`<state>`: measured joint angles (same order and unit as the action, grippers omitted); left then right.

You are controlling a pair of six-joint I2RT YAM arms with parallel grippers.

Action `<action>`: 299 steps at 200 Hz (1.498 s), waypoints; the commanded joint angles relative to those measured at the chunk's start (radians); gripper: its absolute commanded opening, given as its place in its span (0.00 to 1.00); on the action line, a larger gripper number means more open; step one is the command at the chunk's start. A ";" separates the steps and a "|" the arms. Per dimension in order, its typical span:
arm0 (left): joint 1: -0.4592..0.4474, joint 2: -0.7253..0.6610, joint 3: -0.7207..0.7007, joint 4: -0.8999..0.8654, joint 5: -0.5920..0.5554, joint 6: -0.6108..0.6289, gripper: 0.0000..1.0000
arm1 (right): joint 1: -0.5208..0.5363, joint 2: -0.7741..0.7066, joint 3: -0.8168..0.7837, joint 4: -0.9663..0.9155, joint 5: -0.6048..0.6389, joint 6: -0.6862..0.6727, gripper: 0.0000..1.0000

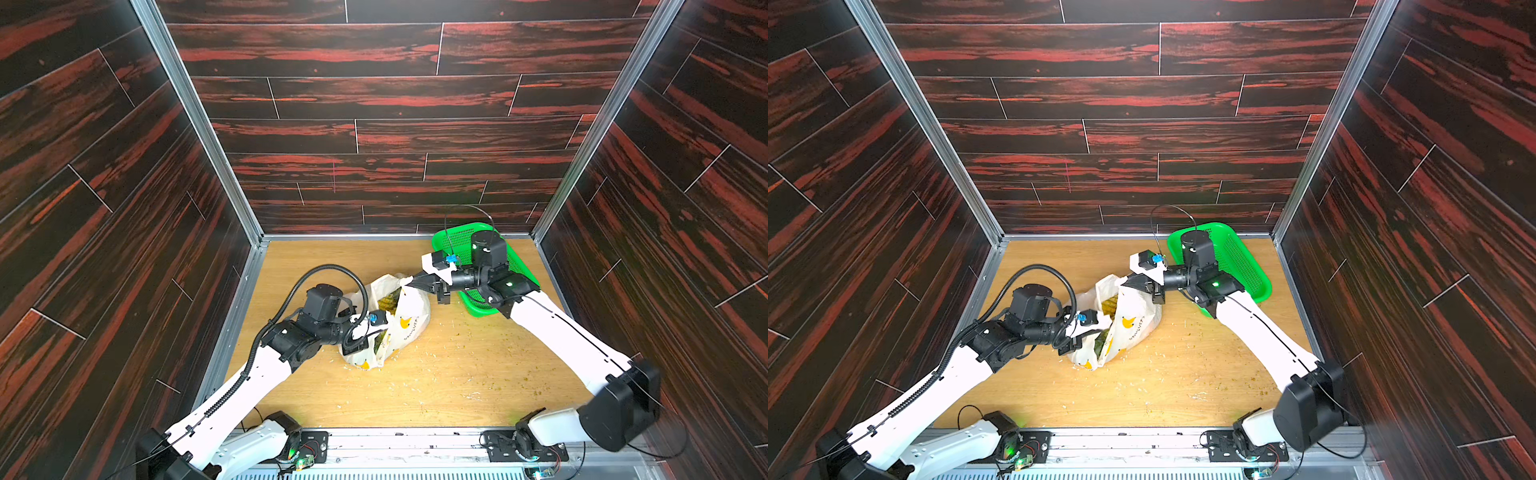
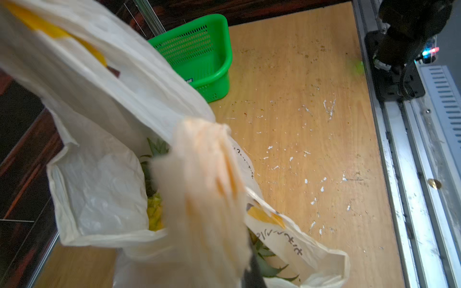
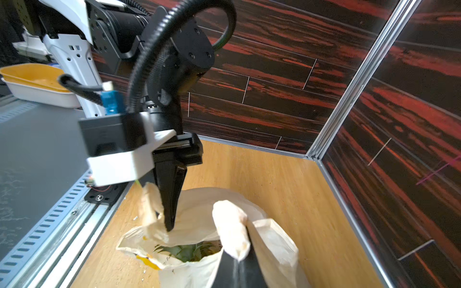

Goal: Place the pineapple into a plastic bag & tie a knot
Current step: Cross the plastic bag at the center of the board.

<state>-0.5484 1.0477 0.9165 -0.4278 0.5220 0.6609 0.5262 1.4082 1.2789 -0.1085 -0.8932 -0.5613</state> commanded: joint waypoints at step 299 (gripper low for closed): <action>0.002 0.255 0.213 0.039 0.174 -0.542 0.00 | 0.123 -0.248 -0.202 -0.010 0.164 0.044 0.65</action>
<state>-0.5491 1.3094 1.1019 -0.3748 0.6949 0.0837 0.6502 1.2064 1.0714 -0.0986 -0.7326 -0.5625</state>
